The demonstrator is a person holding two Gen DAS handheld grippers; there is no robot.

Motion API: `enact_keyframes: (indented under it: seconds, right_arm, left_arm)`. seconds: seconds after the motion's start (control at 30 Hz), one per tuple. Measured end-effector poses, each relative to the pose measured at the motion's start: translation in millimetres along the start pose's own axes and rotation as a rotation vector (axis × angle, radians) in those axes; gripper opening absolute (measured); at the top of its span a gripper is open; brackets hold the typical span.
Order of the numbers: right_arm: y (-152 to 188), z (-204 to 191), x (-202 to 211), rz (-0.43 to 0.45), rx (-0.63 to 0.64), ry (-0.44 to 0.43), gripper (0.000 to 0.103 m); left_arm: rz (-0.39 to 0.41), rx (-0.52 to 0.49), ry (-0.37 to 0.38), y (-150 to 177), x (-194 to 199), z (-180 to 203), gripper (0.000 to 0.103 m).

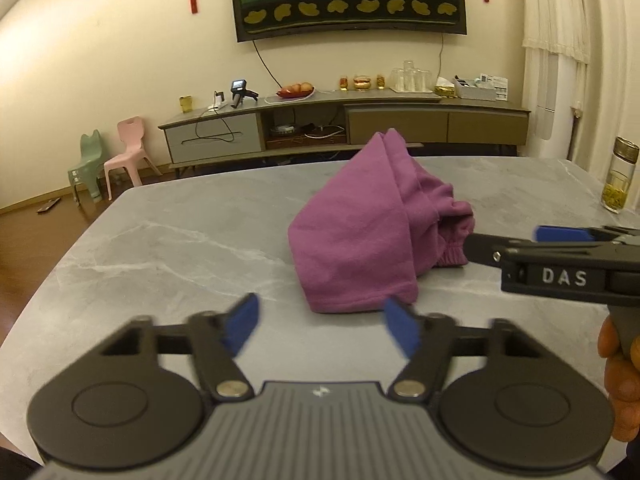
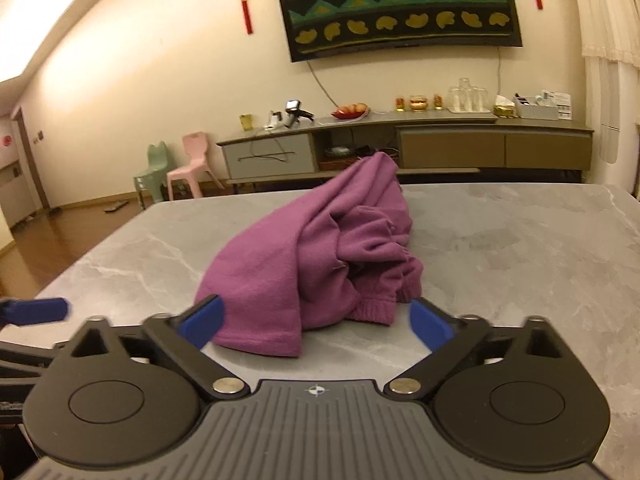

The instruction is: Fold clothes

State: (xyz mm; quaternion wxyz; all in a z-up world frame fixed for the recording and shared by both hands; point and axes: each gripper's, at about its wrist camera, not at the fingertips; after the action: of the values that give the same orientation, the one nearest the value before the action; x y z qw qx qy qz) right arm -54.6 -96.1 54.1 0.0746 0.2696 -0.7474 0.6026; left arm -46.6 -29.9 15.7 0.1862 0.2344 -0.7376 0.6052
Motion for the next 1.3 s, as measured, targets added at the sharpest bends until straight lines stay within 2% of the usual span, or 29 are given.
enact_keyframes:
  seconds: [0.03, 0.07, 0.1, 0.13, 0.17, 0.23, 0.3, 0.37, 0.63, 0.73, 0.77, 0.8, 0.83, 0.87, 0.9, 0.93, 1.0, 1.07, 1.3]
  right_arm:
    - [0, 0, 1, -0.001, -0.001, -0.011, 0.071]
    - [0, 0, 2, -0.006, -0.002, -0.02, 0.065]
    - [1, 0, 2, -0.011, -0.002, -0.028, 0.055]
    - [1, 0, 3, -0.016, -0.001, -0.034, 0.047]
    - [2, -1, 3, -0.018, 0.0, -0.041, 0.042]
    - [3, -1, 5, -0.02, 0.005, -0.052, 0.016]
    - [3, -2, 6, -0.018, 0.007, -0.054, 0.004]
    - [4, -2, 7, -0.017, 0.01, -0.056, 0.0]
    - [6, 0, 8, -0.016, 0.012, -0.043, 0.0]
    - [6, 4, 7, -0.018, -0.02, -0.029, 0.003]
    - [6, 6, 6, -0.023, -0.03, -0.026, 0.007]
    - [6, 7, 5, -0.029, -0.038, -0.023, 0.018]
    - [7, 8, 4, -0.033, -0.041, -0.023, 0.037]
    - [8, 8, 4, -0.033, -0.044, -0.02, 0.048]
    - [8, 8, 5, -0.031, -0.045, -0.016, 0.066]
    - [9, 8, 5, -0.027, -0.044, -0.012, 0.074]
    - [9, 8, 5, -0.024, -0.041, -0.002, 0.077]
    - [10, 9, 4, -0.027, -0.043, 0.002, 0.079]
    - [15, 10, -4, -0.05, -0.03, 0.026, 0.083]
  left_arm:
    - [-0.002, -0.002, 0.005, 0, 1, 0, 0.036]
    - [-0.004, -0.002, 0.01, 1, 2, 1, 0.022]
    - [-0.004, -0.007, 0.011, 1, 4, 2, 0.015]
    - [-0.004, -0.011, 0.011, 1, 5, 2, 0.003]
    - [0.001, -0.016, 0.011, 1, 6, 3, 0.0]
    - [0.013, -0.027, 0.009, 1, 10, 6, 0.0]
    - [0.035, -0.042, -0.001, 0, 14, 9, 0.0]
    - [0.048, -0.045, -0.005, 0, 17, 11, 0.0]
    - [0.065, -0.03, -0.004, -2, 22, 8, 0.0]
    - [0.058, -0.017, -0.008, -2, 21, 5, 0.001]
    - [0.055, -0.012, -0.008, -2, 21, 4, 0.009]
    - [0.054, -0.001, -0.009, -2, 21, 2, 0.013]
    - [0.055, 0.006, -0.015, -2, 20, 1, 0.029]
    - [0.056, 0.014, -0.02, -2, 20, -1, 0.048]
    - [0.061, 0.024, -0.023, -2, 21, -3, 0.056]
    - [0.066, 0.034, -0.026, -2, 22, -6, 0.062]
    - [0.065, 0.035, -0.024, -3, 21, -8, 0.065]
    - [0.062, 0.04, -0.02, -3, 19, -10, 0.075]
    - [0.029, 0.033, 0.006, 2, 3, -13, 0.086]
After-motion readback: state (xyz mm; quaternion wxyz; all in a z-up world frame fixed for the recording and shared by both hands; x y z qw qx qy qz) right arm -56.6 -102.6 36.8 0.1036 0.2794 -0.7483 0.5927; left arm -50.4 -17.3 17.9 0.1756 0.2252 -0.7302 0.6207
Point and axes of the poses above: each gripper's, at about its wrist camera, not at the fingertips, and x roughly against the way its jaws point, z to its right, y to its underside, and after that the axes turned 7 degrees about -y, right-handed
